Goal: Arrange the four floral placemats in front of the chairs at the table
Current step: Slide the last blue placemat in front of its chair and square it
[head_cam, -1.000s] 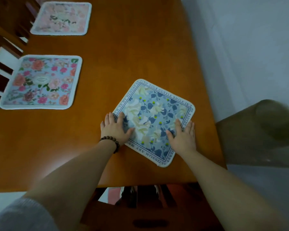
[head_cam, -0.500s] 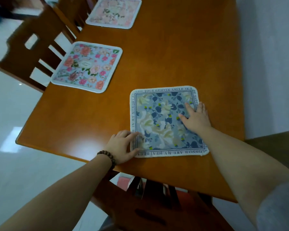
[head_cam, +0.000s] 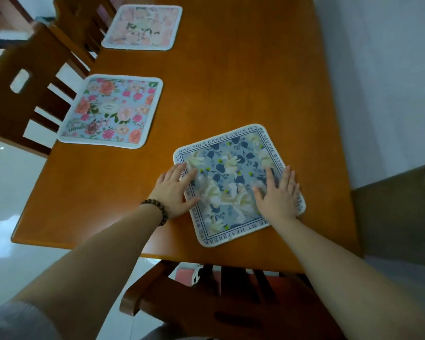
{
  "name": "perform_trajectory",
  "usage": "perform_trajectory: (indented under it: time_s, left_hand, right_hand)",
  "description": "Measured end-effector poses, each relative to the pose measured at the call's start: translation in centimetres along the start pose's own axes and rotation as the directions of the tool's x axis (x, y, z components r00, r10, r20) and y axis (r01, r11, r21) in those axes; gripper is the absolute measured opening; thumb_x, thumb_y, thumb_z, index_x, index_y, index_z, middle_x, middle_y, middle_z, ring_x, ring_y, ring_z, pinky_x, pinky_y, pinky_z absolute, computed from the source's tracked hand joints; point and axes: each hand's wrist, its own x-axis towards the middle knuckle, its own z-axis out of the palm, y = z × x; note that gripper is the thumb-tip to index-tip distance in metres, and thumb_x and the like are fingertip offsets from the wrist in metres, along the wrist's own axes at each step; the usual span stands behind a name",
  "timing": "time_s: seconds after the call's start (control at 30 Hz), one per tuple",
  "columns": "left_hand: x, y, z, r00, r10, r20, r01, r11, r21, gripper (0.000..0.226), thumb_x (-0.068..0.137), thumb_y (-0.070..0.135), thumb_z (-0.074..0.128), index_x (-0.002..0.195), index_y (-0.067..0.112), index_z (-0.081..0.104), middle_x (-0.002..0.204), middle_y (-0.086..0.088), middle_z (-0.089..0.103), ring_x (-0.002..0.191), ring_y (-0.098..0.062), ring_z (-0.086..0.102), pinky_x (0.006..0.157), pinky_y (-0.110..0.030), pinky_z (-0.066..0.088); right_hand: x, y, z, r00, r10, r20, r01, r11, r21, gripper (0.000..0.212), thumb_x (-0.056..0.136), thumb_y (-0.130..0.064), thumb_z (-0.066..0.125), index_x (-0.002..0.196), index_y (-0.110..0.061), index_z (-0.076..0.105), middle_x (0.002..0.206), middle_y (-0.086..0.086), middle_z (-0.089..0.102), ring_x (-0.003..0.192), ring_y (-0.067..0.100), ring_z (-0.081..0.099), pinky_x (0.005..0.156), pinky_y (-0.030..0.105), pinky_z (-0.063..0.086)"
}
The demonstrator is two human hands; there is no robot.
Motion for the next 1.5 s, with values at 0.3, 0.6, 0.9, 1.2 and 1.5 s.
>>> perform_trajectory:
  time_s: [0.3,0.6,0.9,1.2,1.5]
  left_hand:
    - [8.5,-1.2,-0.6,0.993,-0.05,0.108,0.05,0.999,0.0,0.1,0.066,0.09,0.018,0.148,0.04,-0.01,0.158,-0.006,-0.015,0.145,-0.025,-0.011,0.115,-0.053,0.003]
    - [8.5,-0.9,0.0,0.996,-0.037,0.082,0.039,0.999,-0.029,0.089,0.075,0.084,0.024,0.15,0.039,0.009,0.159,-0.005,0.011,0.144,-0.028,0.008,0.113,-0.053,0.013]
    - [0.6,-1.1,2.1,0.997,-0.014,0.073,0.02,0.997,-0.078,0.093,0.068,0.09,0.021,0.148,0.043,0.013,0.158,-0.005,0.012,0.142,-0.029,0.01,0.114,-0.049,0.01]
    - [-6.6,-0.1,3.8,0.995,0.035,0.098,-0.032,0.999,-0.035,0.084,0.073,0.087,0.022,0.146,0.047,0.015,0.153,0.0,0.022,0.14,-0.023,0.014,0.113,-0.048,0.013]
    - [-5.8,1.0,2.2,0.963,-0.132,0.236,0.156,0.984,-0.083,0.122,0.054,0.095,0.036,0.147,0.037,-0.017,0.16,-0.003,-0.008,0.145,-0.024,-0.003,0.113,-0.053,0.011]
  right_hand:
    - [-7.5,-0.7,2.7,0.894,0.448,0.005,-0.441,0.878,0.185,0.088,0.089,-0.07,0.023,0.148,-0.023,-0.022,0.153,0.031,-0.013,0.143,0.039,-0.011,0.116,0.048,-0.004]
    - [-8.1,-0.8,3.4,0.932,0.363,0.02,-0.36,0.913,0.191,0.075,0.093,-0.063,0.026,0.153,-0.025,0.0,0.155,0.028,-0.007,0.144,0.036,-0.01,0.116,0.045,-0.004]
    - [-3.1,4.5,0.5,0.981,0.164,0.102,-0.17,0.984,0.052,0.074,0.092,-0.066,0.026,0.152,-0.029,0.003,0.155,0.027,-0.011,0.144,0.035,-0.013,0.116,0.044,-0.004]
    - [4.9,4.4,-2.4,0.968,0.006,0.249,-0.022,0.998,0.06,0.078,0.086,-0.074,0.024,0.152,-0.036,0.005,0.157,0.019,-0.014,0.144,0.033,-0.015,0.114,0.049,-0.004]
    - [-0.1,5.7,-1.9,0.971,0.055,0.232,-0.122,0.951,0.285,0.091,0.083,-0.071,0.042,0.152,-0.033,-0.003,0.159,0.017,-0.007,0.145,0.032,-0.009,0.115,0.05,0.005]
